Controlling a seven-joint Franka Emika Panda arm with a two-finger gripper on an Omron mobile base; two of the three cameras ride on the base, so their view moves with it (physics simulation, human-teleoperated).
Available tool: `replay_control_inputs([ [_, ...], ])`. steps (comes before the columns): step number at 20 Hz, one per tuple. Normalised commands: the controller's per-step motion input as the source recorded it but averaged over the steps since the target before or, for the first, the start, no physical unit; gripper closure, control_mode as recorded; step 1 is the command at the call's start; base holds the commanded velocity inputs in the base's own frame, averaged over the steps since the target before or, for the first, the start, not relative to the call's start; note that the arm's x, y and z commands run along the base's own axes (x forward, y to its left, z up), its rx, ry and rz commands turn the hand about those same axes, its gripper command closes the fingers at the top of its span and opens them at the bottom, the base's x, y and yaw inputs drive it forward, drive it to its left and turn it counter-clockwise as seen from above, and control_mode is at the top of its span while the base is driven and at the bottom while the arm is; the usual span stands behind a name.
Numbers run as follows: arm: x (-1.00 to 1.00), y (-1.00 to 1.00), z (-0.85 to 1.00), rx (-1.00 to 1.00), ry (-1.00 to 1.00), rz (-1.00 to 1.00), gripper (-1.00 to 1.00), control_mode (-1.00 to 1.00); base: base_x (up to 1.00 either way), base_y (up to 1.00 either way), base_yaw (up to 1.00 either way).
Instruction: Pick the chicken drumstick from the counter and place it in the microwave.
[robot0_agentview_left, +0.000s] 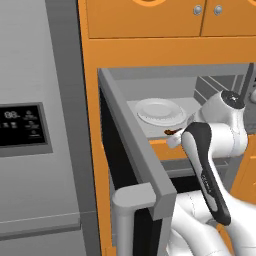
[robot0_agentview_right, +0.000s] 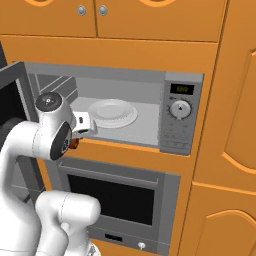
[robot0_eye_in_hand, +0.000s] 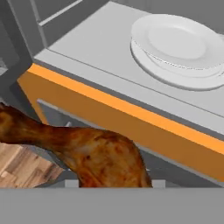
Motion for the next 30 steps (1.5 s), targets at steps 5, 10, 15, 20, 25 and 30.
replay_control_inputs([
  [5,0.27,0.02,0.07,0.01,-0.36,0.07,1.0,-1.0,0.0,0.0,0.0],
  [10,0.42,0.0,0.25,0.14,-0.22,0.0,1.0,-1.0,0.0,0.0,0.0],
  [15,0.5,0.0,0.5,0.21,-0.11,0.0,1.0,-1.0,0.0,0.0,0.0],
  [20,0.68,0.0,0.52,0.05,0.0,0.0,1.0,-1.0,0.0,0.0,0.0],
  [25,0.58,0.0,0.0,0.0,0.0,0.0,1.0,-1.0,0.0,0.0,0.0],
  [30,0.49,0.0,-0.16,0.0,0.0,0.0,1.0,-1.0,0.0,0.0,0.0],
])
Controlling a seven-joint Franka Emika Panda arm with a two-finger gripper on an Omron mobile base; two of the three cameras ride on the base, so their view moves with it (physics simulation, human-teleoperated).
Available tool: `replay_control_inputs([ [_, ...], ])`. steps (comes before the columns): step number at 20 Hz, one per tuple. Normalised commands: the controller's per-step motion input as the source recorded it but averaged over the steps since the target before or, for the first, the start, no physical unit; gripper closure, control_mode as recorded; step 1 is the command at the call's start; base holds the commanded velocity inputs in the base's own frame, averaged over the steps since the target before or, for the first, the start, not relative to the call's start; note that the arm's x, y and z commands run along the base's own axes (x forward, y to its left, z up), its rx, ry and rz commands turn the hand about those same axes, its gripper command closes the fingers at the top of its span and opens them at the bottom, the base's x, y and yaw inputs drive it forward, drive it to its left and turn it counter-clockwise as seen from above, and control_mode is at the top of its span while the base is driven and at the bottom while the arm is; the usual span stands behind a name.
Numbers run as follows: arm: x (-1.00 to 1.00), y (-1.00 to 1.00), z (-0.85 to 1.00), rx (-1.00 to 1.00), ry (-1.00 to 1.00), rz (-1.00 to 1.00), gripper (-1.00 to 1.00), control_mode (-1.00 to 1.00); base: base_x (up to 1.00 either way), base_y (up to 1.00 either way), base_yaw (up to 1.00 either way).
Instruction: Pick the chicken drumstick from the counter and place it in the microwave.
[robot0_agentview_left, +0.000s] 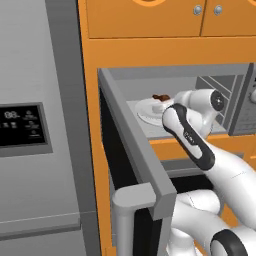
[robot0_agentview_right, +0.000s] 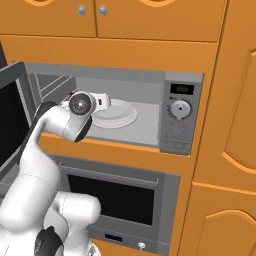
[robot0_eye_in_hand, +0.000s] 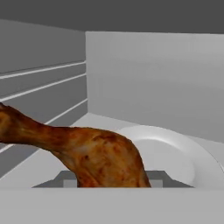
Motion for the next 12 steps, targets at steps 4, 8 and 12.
replay_control_inputs([
  [4,0.57,0.0,-0.19,0.0,0.0,0.0,1.0,-1.0,0.0,0.0,0.0],
  [8,0.11,-0.03,-0.37,0.0,0.0,0.0,1.0,-1.0,0.0,0.0,0.0],
  [12,0.2,-0.14,-0.22,0.0,0.0,0.01,1.0,-1.0,0.0,0.0,0.0],
])
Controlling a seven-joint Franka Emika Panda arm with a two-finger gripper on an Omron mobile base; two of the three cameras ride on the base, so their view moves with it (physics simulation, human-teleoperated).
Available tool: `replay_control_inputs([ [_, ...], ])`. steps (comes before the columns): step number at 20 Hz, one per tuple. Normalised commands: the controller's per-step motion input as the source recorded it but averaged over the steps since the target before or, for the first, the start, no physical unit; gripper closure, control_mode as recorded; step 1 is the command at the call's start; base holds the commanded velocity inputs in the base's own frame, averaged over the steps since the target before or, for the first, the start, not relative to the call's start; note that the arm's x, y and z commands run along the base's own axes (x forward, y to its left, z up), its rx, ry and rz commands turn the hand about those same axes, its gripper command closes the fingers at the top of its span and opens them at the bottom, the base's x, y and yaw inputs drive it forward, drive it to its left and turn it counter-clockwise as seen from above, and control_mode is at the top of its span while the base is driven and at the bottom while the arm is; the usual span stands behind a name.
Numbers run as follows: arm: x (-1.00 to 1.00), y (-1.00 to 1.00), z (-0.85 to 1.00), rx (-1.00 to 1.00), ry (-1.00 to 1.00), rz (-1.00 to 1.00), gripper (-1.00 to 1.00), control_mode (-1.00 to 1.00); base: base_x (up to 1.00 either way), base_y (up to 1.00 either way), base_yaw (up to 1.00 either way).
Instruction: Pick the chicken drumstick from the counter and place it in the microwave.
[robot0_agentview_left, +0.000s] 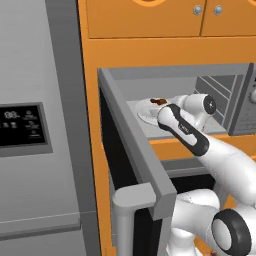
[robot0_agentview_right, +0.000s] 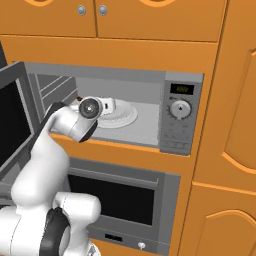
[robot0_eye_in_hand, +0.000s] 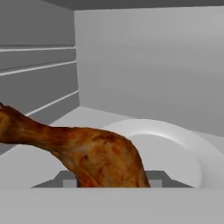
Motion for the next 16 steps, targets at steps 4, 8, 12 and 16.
replay_control_inputs([
  [4,0.45,-0.15,0.0,0.0,0.06,0.0,1.0,-1.0,0.0,0.0,0.0],
  [8,0.34,-0.2,-0.06,0.0,0.19,0.0,1.0,-1.0,0.0,0.0,0.0],
  [12,0.35,-0.02,-0.2,0.0,0.12,0.0,1.0,-1.0,0.0,0.0,0.0],
  [16,0.42,0.0,-0.04,0.0,0.02,0.0,1.0,-1.0,0.0,0.0,0.0],
])
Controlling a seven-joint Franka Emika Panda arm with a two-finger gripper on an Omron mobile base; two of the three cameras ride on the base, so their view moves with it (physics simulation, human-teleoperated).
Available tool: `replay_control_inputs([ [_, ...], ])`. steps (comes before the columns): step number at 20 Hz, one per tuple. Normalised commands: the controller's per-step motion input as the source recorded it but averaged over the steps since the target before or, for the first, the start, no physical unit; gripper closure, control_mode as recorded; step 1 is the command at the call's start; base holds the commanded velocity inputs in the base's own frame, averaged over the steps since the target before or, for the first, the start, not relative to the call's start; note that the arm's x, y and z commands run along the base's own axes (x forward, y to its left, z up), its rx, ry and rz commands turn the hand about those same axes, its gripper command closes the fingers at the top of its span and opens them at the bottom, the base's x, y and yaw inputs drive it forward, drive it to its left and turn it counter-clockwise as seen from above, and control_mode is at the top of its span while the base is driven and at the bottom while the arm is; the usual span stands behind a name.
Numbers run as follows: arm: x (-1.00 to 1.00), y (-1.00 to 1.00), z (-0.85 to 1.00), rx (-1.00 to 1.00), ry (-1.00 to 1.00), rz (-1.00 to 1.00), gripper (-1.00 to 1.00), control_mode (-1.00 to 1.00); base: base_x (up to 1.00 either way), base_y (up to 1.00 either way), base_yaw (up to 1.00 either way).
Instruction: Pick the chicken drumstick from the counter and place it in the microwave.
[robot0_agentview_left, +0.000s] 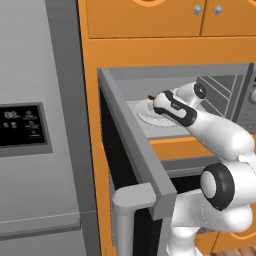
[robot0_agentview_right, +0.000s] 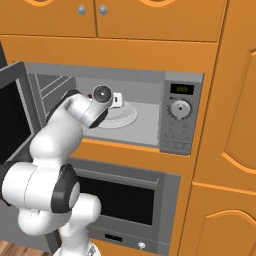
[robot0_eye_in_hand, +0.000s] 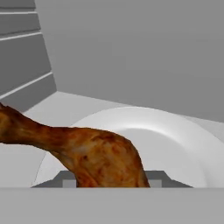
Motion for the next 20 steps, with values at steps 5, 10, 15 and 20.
replay_control_inputs([
  [5,0.29,0.0,-0.23,0.0,0.0,0.0,1.0,-1.0,0.0,0.0,0.0],
  [10,0.04,0.0,-0.32,0.0,0.0,0.01,1.0,-1.0,0.0,0.0,0.0],
  [15,0.04,0.0,-0.19,0.0,0.0,0.01,1.0,-1.0,0.0,0.0,0.0],
  [20,0.15,0.0,-0.13,0.0,0.0,0.01,1.0,-1.0,0.0,0.0,0.0],
])
